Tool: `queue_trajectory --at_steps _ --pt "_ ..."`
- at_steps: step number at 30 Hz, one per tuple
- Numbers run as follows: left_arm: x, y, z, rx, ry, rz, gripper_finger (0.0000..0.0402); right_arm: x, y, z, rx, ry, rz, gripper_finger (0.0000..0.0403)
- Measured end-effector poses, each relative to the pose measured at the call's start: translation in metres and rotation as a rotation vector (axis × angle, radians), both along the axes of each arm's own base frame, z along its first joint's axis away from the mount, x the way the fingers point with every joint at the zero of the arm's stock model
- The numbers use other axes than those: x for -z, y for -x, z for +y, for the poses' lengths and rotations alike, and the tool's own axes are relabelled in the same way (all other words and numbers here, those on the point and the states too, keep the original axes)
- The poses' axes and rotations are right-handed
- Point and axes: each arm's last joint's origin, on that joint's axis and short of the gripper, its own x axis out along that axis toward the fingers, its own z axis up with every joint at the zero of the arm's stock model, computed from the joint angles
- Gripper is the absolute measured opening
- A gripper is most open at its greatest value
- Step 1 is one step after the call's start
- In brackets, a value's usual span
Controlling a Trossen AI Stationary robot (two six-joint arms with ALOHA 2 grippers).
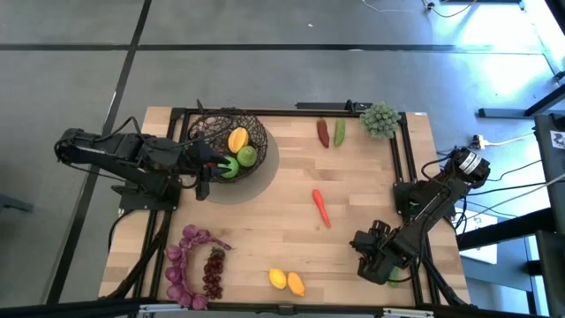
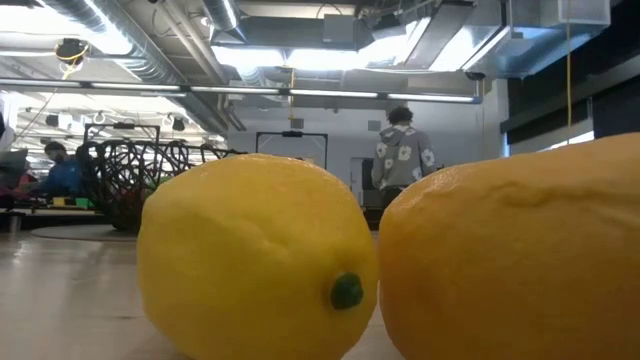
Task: Build produce basket
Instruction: Put the red pomegranate into the black wire basket
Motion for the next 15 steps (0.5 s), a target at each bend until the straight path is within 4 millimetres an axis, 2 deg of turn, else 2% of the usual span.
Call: queue_trajectory --at_steps 15 --pt "0.0 0.0001 0.0 0.0 0.0 0.0 0.0092 0.0002 0.0066 0.0059 -0.088 0.01 -0.001 0.0294"
